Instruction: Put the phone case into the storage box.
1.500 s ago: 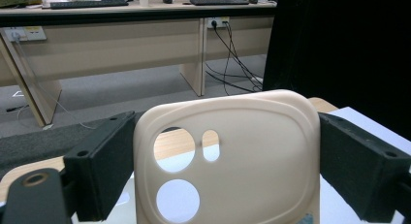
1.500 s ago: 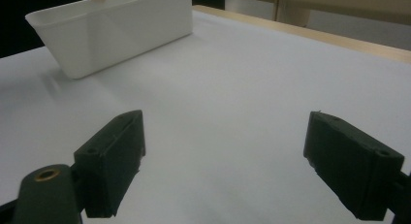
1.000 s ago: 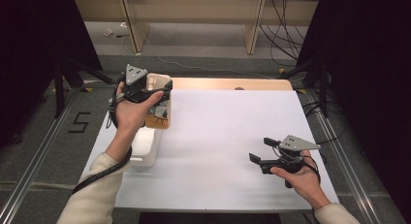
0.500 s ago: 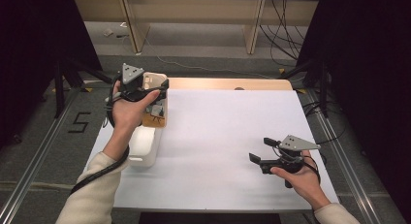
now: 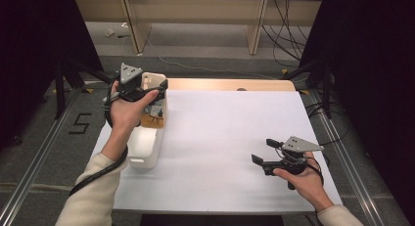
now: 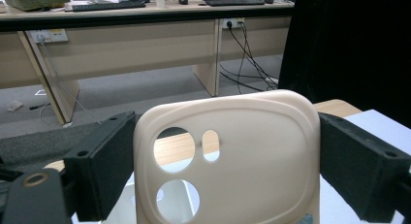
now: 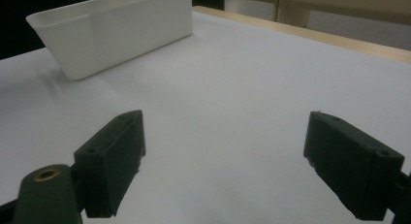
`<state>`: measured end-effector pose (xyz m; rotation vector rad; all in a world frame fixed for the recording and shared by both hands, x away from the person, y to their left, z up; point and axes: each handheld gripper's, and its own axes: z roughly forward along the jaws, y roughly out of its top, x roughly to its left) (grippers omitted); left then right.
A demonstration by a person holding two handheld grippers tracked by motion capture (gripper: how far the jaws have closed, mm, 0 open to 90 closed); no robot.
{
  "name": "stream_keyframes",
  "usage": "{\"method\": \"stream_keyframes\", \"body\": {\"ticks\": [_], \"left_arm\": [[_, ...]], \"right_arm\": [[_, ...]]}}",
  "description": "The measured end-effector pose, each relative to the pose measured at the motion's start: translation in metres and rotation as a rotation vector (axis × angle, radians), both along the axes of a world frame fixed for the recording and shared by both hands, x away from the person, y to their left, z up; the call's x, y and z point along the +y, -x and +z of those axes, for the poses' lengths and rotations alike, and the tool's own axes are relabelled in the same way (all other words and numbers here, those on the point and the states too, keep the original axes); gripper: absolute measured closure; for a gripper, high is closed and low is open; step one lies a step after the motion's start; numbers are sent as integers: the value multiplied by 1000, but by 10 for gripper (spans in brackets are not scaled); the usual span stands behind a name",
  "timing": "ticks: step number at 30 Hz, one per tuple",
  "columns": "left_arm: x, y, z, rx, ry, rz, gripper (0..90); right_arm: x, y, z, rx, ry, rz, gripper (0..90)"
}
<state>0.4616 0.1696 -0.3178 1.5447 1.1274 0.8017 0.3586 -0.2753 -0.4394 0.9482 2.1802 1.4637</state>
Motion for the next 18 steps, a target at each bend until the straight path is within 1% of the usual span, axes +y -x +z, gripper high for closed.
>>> {"method": "stream_keyframes", "body": {"ticks": [6,18], "left_arm": [[5,-1,-1,8,-10,13,113],[9,-4,-3,17,-16,17,113]], "right_arm": [[0,0,0,0,1,1,158],[0,0,0,0,1,1,158]]}}
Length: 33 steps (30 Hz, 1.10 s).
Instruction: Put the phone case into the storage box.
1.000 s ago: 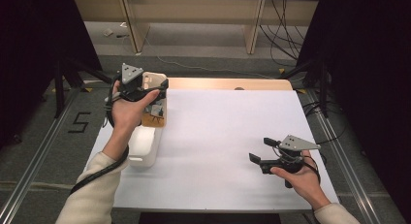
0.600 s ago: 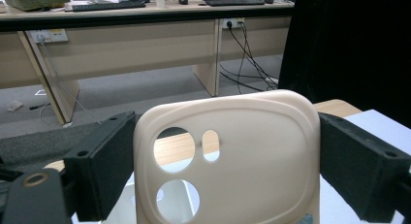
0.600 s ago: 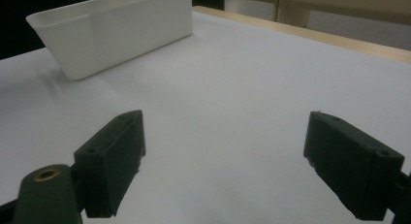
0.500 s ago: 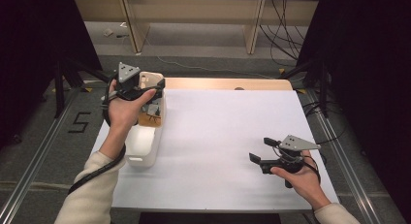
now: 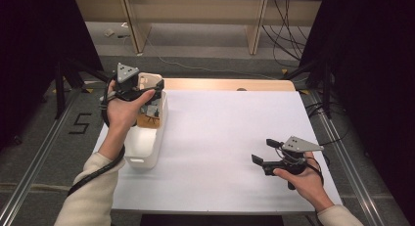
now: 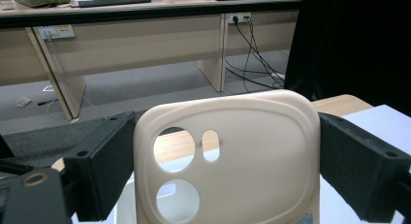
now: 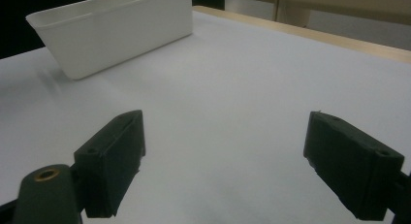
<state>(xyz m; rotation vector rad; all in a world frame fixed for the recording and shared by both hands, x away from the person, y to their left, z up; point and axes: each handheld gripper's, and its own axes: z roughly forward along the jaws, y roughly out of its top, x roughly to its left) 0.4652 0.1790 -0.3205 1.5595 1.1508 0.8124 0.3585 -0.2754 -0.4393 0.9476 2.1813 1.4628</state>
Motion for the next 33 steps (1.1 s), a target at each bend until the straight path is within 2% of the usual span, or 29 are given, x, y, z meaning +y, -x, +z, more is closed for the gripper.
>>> {"method": "stream_keyframes", "body": {"ticks": [33], "left_arm": [[12,-7,-7,10,-21,33,113]], "right_arm": [[0,0,0,0,1,1,158]]}}
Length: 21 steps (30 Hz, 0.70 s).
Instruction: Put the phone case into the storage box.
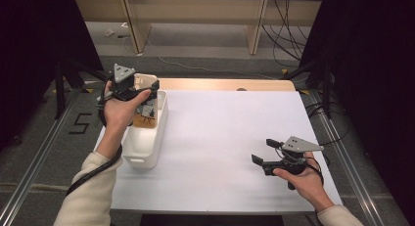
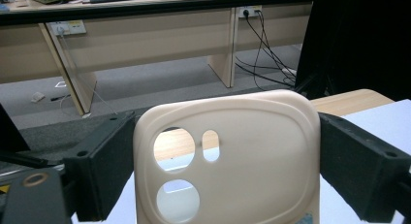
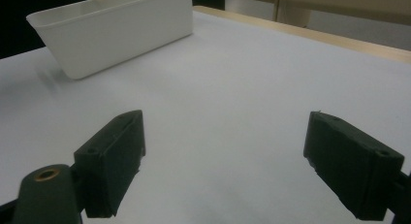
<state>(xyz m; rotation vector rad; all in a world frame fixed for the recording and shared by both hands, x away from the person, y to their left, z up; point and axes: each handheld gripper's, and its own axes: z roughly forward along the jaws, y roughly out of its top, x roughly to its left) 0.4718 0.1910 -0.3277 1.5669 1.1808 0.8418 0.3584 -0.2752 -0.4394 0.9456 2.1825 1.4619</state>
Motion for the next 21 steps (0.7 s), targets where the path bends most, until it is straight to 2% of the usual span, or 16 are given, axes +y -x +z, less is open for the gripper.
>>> {"method": "stream_keyframes", "body": {"ticks": [21], "left_arm": [[2,-6,-10,7,-20,-1,112]], "right_arm": [[0,0,0,1,-4,2,158]]}}
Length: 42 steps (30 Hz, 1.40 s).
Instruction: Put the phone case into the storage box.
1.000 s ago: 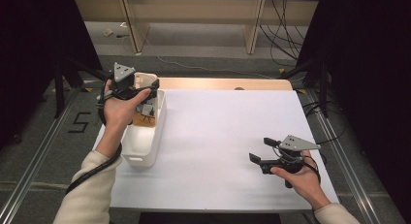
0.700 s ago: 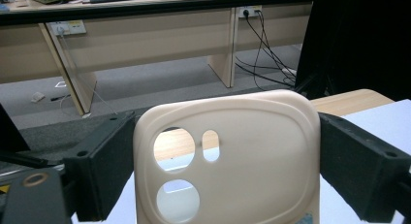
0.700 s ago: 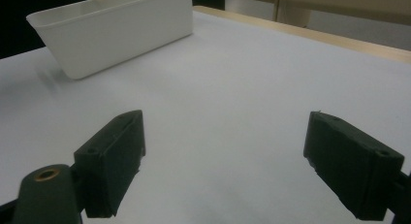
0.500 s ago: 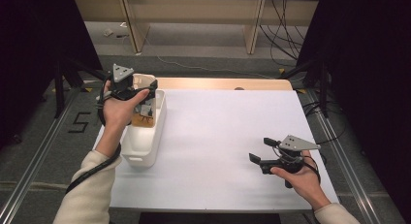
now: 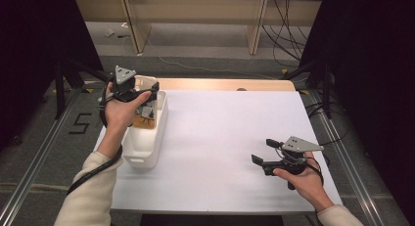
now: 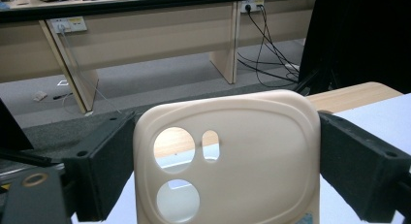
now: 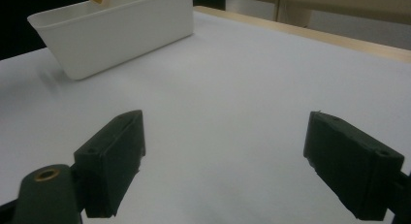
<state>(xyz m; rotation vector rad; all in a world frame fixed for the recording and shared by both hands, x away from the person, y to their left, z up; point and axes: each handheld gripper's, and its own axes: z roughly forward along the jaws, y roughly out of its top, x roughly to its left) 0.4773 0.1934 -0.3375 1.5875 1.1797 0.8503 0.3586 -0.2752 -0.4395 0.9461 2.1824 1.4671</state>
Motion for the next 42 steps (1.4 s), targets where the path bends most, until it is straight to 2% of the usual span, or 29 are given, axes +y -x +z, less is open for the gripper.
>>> {"method": "stream_keyframes", "body": {"ticks": [42], "left_arm": [[2,-8,-16,14,-28,-5,112]], "right_arm": [[0,0,0,0,-1,0,158]]}}
